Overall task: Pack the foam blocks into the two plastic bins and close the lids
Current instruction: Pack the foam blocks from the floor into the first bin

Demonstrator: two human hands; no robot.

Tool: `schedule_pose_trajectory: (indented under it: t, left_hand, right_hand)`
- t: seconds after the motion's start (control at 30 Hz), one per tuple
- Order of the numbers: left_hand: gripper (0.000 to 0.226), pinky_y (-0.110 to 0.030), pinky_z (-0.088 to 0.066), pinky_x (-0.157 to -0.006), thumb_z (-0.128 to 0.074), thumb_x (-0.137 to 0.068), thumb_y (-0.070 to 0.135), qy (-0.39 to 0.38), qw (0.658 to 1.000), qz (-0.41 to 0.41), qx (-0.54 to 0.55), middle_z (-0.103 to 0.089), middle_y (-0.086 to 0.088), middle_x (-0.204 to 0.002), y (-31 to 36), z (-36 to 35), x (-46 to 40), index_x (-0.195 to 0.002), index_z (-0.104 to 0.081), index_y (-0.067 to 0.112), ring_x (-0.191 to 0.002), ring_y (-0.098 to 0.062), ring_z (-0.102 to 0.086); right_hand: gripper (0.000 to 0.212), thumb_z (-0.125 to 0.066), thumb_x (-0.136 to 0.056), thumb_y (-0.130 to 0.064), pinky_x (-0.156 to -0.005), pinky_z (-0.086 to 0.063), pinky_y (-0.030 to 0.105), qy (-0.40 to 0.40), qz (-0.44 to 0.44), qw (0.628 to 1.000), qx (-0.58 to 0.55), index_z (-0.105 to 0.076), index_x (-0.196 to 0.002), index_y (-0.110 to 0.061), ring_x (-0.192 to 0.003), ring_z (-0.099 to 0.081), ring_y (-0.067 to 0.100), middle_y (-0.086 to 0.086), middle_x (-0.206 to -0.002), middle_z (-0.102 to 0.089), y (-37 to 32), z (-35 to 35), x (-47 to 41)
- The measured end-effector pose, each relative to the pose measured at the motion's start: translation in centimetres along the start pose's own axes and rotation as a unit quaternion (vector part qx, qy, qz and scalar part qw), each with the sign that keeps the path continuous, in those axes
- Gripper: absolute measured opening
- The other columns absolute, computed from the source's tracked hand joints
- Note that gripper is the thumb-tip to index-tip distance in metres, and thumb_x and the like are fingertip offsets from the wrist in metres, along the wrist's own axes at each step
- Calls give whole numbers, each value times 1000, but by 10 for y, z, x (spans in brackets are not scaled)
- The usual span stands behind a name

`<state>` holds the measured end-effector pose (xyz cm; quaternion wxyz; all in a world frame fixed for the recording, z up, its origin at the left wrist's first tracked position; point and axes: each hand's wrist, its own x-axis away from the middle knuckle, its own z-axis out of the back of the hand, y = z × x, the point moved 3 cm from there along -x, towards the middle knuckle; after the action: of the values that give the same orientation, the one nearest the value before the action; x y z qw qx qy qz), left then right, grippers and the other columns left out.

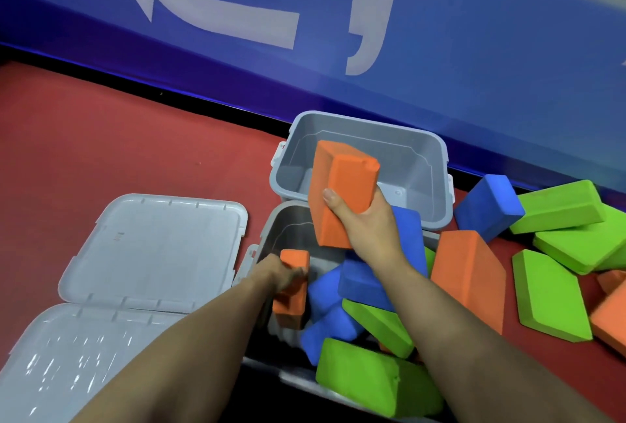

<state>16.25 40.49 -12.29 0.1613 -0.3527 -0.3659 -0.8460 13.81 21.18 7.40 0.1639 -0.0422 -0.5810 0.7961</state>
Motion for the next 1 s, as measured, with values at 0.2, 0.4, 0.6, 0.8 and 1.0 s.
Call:
schedule_pose_trajectory:
  t: [0.2,0.4,0.6,0.8,1.0]
  left_hand:
    - [111,-41,-57,-92,-74,-39,81,56,997,16,52,-72,-13,-116,-6,-15,-30,-121,-63,6,-105,-30,-69]
    - [95,-36,-49,-90,-91,-61,54,18,997,58,48,-65,-12,-125,-6,-19,-18,-132,-54,3,-113,-29,-62]
    - [70,-31,-47,-77,-87,-76,38,26,997,50,44,-63,-5,-116,2,-17,-21,-129,-53,6,-96,-23,-57]
    - [79,-42,-47,-99,-82,-79,45,71,997,-16,26,-63,-10,-131,19,-8,-27,-141,-45,14,-118,-32,-60]
    - [71,-44,-45,-95,-74,-87,44,71,997,-5,18,-61,-10,-128,29,-20,-36,-139,-36,14,-117,-35,-59]
  right_hand:
    - [52,-77,-78,-61,-80,-51,24,0,-28,999,-36,-61,-119,-34,-95,-65,-1,-17,-105,-69,8,-12,-10]
    - [57,-76,-76,-65,-77,-51,25,-3,-26,1000,-16,-58,-123,-38,-96,-65,1,-18,-106,-68,15,-15,-19]
    - [54,-78,-75,-64,-84,-56,31,-5,-40,999,-28,-60,-120,-41,-97,-67,2,-20,-105,-69,25,-16,-26]
    - [55,-77,-73,-66,-84,-56,31,12,-43,998,-37,-61,-119,-39,-96,-67,1,-19,-104,-70,27,-17,-30]
    - [52,-77,-73,-67,-87,-58,36,21,-45,998,-45,-62,-115,-40,-95,-68,2,-18,-103,-71,30,-9,-31]
